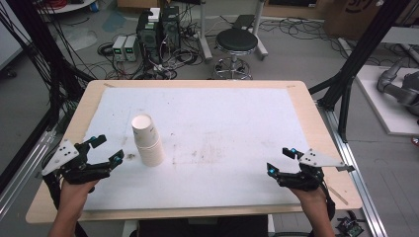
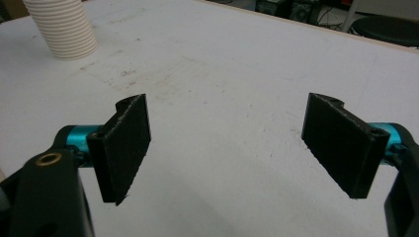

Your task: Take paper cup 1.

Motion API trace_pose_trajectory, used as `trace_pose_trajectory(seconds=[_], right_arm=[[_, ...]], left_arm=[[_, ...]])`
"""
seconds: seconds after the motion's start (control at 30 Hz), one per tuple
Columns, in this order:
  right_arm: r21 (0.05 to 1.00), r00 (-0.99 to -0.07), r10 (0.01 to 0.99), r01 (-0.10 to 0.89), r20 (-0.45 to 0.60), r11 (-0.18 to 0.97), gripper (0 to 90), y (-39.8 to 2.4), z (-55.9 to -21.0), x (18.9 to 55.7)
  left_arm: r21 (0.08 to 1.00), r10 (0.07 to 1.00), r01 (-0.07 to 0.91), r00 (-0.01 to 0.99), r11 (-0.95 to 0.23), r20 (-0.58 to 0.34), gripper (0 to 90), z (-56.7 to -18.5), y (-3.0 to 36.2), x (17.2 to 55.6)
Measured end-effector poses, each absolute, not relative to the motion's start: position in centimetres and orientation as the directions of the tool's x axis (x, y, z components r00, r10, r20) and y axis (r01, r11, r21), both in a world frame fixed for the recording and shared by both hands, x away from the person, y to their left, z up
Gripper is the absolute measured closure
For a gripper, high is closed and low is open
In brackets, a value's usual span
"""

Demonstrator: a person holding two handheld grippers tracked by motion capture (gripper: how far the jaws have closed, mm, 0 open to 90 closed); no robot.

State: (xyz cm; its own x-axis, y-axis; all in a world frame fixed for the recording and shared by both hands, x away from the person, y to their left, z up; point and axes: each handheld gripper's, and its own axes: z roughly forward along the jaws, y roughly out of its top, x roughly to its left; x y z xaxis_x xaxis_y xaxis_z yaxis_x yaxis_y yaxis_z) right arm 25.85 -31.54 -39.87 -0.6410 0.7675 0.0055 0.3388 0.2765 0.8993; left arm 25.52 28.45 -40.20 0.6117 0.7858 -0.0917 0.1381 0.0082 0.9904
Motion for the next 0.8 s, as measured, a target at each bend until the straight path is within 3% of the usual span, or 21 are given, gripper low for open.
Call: trace_pose_trajectory(seconds=[0.47,0.8], right_arm=[[0.9,-0.653,0.758,0.333,0.004,0.282,19.3,-31.1,-39.9,25.8],[0.898,-0.66,0.751,0.334,0.005,0.288,19.3,-30.8,-40.0,26.0]], left_arm=[[0.99,0.752,0.143,0.652,0.005,-0.098,14.4,-37.8,26.1,26.2],[0.987,0.744,0.156,0.664,-0.033,-0.08,14.4,-35.7,23.4,28.9]])
